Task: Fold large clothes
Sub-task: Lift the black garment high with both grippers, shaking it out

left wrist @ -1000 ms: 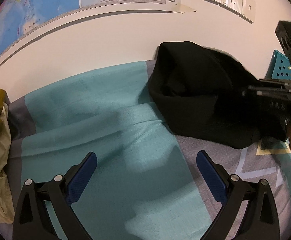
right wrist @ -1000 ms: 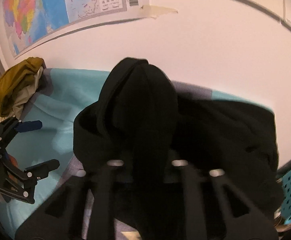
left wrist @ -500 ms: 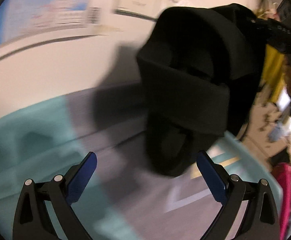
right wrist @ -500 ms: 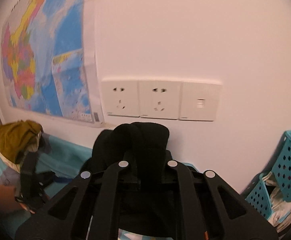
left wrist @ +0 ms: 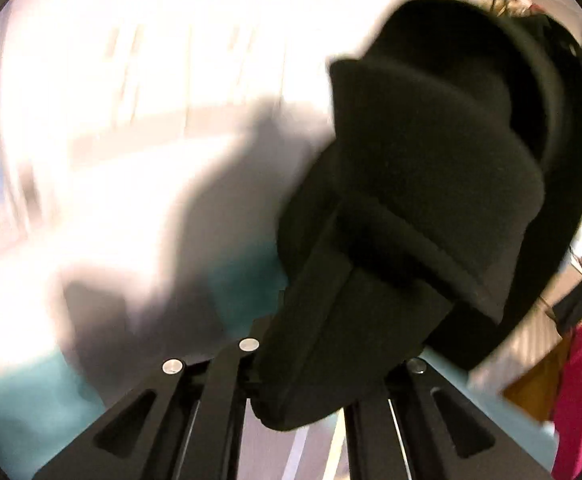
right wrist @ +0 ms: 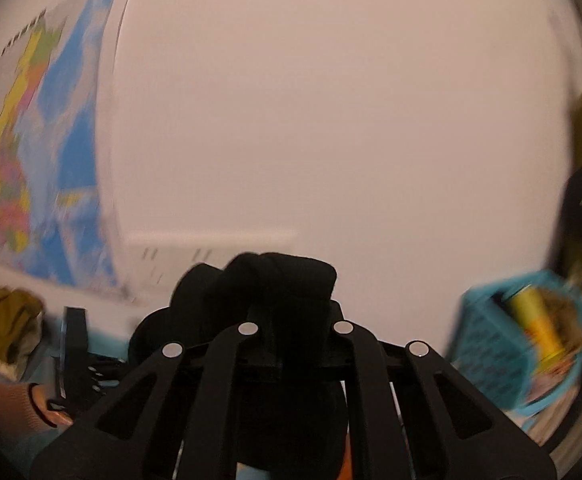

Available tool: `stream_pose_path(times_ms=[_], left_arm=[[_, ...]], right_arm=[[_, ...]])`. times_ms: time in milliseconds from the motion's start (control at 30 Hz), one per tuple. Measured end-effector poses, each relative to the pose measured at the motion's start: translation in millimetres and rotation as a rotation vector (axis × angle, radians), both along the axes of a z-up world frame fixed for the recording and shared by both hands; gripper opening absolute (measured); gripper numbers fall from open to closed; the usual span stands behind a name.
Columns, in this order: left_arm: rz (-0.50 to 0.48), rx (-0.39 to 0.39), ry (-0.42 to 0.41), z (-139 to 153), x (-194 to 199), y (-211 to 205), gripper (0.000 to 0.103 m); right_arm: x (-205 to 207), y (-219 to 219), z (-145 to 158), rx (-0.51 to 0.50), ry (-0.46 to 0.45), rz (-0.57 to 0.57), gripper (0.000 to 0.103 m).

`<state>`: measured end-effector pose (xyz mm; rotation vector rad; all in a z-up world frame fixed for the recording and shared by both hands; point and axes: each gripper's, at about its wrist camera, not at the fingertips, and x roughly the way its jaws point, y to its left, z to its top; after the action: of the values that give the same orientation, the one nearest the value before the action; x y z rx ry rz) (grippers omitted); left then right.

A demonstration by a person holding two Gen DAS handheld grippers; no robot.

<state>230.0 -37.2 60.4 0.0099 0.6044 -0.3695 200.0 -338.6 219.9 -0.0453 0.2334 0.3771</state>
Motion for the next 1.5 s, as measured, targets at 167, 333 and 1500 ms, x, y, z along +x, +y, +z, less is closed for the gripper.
stream_pose_path(times_ms=[167,333,1500], left_arm=[[-0.005,-0.013,-0.18,91,-7,-25,0.002],[0.006,-0.093,-0.375,180,-52,-15,0.002],[0.575,0.405,-0.173,121,-276,172,0.006]], right_arm=[[-56,-37,77,-0.046,-0.154,-0.101,0.007],[-133,-61,131,-0.043,-0.333,-0.161,0.007],[-132,128,-31,0.161,0.164,0.557,0.008]])
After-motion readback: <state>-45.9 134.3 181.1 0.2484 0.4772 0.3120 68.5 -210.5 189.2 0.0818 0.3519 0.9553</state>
